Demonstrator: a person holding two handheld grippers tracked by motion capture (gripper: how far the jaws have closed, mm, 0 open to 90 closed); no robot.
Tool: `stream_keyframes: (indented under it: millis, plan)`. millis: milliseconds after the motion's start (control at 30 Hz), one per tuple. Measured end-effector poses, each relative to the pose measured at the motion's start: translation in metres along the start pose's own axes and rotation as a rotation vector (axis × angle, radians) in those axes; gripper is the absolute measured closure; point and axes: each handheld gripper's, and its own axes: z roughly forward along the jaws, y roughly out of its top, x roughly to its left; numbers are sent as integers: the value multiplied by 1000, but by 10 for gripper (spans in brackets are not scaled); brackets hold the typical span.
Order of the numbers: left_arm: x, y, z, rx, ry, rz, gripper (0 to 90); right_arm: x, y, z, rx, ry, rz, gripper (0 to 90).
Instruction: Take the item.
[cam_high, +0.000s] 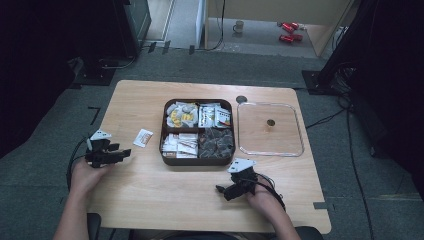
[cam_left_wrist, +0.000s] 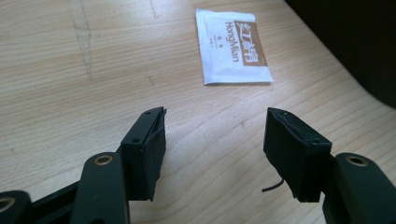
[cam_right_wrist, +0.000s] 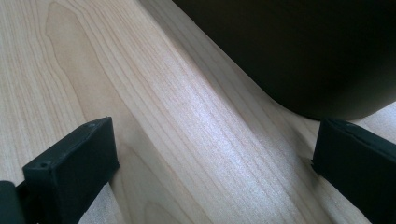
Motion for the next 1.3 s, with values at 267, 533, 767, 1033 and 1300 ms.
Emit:
stream_keyframes:
  millis: [267, 533, 767, 1033, 1300]
  plan:
    - [8, -5, 4, 18, 30, 7, 387, 0, 0, 0, 0, -2, 2, 0]
    - [10, -11, 6, -19, 72, 72, 366, 0, 0, 0, 1, -2, 1, 0]
    - [10, -19, 8, -77, 86, 98, 324, 0, 0, 0, 1, -2, 1, 0]
    - [10, -20, 10, -90, 103, 80, 255, 0, 0, 0, 1, -2, 2, 0]
    - [6, -19, 12, -78, 160, 27, 154, 0, 0, 0, 0, -2, 2, 0]
